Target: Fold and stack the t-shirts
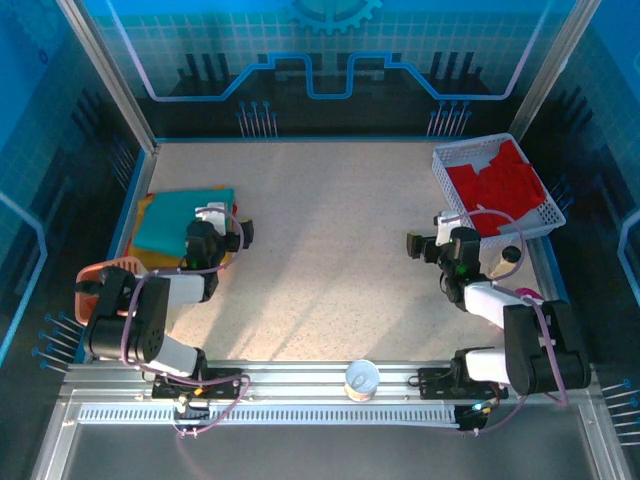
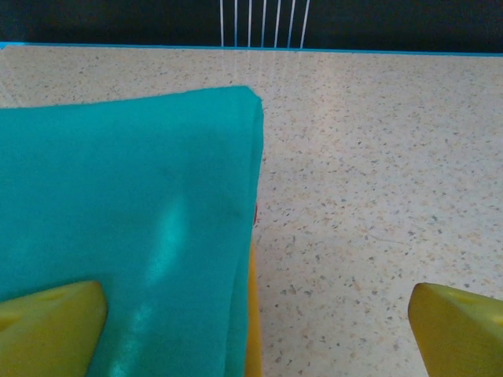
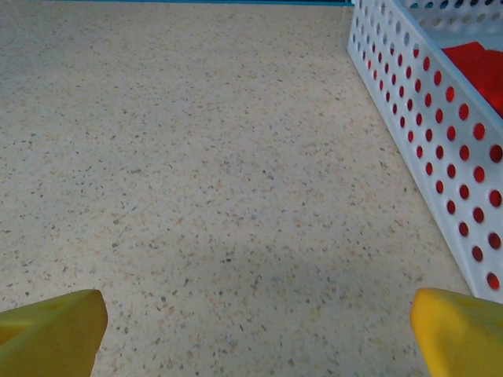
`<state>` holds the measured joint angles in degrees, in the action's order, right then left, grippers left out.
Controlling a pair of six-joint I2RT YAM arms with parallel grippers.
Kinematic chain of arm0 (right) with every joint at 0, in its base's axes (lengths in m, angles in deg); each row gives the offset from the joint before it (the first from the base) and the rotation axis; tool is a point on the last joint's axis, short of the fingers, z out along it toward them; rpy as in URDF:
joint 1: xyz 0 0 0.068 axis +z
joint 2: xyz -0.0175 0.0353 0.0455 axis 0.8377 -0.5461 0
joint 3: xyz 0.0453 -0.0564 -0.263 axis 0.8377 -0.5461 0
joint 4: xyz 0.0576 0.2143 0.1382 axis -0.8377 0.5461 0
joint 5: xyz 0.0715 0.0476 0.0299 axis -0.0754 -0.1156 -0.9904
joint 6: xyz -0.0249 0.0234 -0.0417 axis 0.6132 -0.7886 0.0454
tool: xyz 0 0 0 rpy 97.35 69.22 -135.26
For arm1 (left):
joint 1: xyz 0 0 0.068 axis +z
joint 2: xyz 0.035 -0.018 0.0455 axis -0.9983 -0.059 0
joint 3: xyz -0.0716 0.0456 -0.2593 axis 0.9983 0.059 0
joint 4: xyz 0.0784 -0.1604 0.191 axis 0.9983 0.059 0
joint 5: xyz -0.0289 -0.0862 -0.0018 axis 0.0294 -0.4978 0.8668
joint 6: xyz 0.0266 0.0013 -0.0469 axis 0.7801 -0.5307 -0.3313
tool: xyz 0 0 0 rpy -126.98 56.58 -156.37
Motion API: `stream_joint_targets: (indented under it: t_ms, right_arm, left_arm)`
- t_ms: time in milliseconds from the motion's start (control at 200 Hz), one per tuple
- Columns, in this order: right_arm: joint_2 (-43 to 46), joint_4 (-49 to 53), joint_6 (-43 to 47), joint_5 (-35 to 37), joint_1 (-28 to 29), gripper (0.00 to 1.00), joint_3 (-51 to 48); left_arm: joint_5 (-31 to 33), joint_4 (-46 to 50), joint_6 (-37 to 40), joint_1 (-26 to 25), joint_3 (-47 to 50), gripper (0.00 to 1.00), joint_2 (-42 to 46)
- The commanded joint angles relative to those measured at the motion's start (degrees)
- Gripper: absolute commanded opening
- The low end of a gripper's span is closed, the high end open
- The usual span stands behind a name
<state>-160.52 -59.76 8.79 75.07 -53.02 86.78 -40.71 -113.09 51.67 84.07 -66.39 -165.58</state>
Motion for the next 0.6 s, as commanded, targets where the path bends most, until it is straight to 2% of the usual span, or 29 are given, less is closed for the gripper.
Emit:
stream_joint_targets:
  t_ms: [0, 55, 175, 255, 420, 595]
  right_arm:
    - [-2.0, -7.1, 1.9, -1.3, -1.7, 1.00, 1.8]
    - [-3.2, -8.4, 2.5, -2.0, -2.3, 1.00, 2.0]
    - [-9.9, -19.9, 1.6, -6.4, -4.3, 1.00, -0.3]
    - [-12.8, -26.2, 1.1, -5.4, -4.3, 1.00, -2.2]
    - [-12.6, -19.9, 3.3, 1.2, -1.0, 1.00, 0.8]
    - [-12.6, -19.6, 3.7, 1.5, -0.6, 1.00, 1.1]
  left_arm:
    - [-1.3, -8.0, 1.0, 0.4, 2.4, 0.99, -2.4]
    - [-0.9, -8.0, 0.6, 0.6, 2.5, 0.99, -2.4]
    - [0.4, -6.0, -1.5, 2.0, 1.2, 0.99, -2.4]
    - [0.3, -6.0, -1.7, 2.2, 1.4, 0.99, -2.4]
    - [0.3, -6.1, -1.7, 2.1, 1.4, 0.99, -2.3]
    - [0.3, -5.9, -1.7, 2.1, 1.3, 0.99, -2.3]
